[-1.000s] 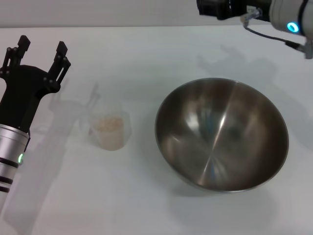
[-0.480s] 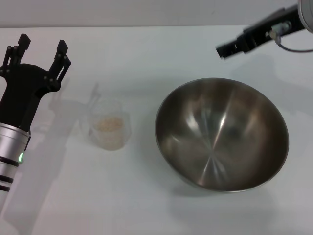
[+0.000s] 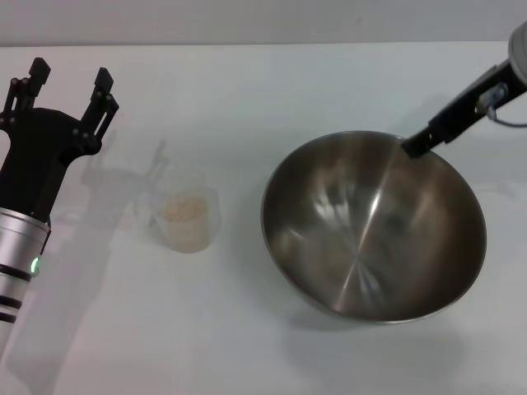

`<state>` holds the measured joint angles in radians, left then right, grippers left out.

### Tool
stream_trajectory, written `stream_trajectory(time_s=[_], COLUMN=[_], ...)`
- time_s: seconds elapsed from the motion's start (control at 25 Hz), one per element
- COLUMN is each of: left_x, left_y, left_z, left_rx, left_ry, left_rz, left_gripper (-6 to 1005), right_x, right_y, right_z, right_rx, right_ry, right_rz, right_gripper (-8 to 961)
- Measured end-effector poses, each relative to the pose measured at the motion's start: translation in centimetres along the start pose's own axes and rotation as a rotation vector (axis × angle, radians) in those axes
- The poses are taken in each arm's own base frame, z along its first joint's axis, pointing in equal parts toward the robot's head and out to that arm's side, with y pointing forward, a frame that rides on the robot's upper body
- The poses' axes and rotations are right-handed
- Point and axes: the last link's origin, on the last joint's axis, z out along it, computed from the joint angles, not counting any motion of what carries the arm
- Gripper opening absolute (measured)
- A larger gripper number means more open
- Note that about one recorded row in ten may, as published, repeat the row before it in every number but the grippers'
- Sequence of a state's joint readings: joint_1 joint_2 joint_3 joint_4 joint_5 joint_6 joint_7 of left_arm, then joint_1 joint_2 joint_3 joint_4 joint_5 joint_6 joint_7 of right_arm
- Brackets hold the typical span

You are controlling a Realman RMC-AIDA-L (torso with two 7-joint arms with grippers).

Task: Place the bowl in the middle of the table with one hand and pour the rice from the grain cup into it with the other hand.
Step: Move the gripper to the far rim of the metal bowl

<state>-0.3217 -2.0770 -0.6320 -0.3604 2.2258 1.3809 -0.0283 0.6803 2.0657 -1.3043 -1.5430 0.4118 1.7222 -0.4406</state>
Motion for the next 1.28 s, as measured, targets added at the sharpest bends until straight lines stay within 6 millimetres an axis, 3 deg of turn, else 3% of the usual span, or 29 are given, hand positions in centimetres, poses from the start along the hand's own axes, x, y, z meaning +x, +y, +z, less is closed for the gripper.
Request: stream_trajectory(time_s=[0.52, 0.88, 1.28], left_x=[0.1, 0.1, 0.1], left_y=[0.1, 0.2, 0.2], left_z=[0.4, 0.5, 0.5], left_rx=[-0.007, -0.010, -0.009], left_ry=[0.007, 0.008, 0.008], left_rz=[0.002, 0.003, 0.002], left_gripper=[766, 762, 758], right_x=[1.9, 2.3, 2.7], right_y=[-0.5, -0.7, -0.9], right_z=[4.0, 4.7, 5.1], right_rx=[-0.065, -0.079, -0.090], right_ry=[0.092, 0.098, 0.102], right_rz=[0.020, 0.025, 0.031], right_gripper=[722, 717, 282])
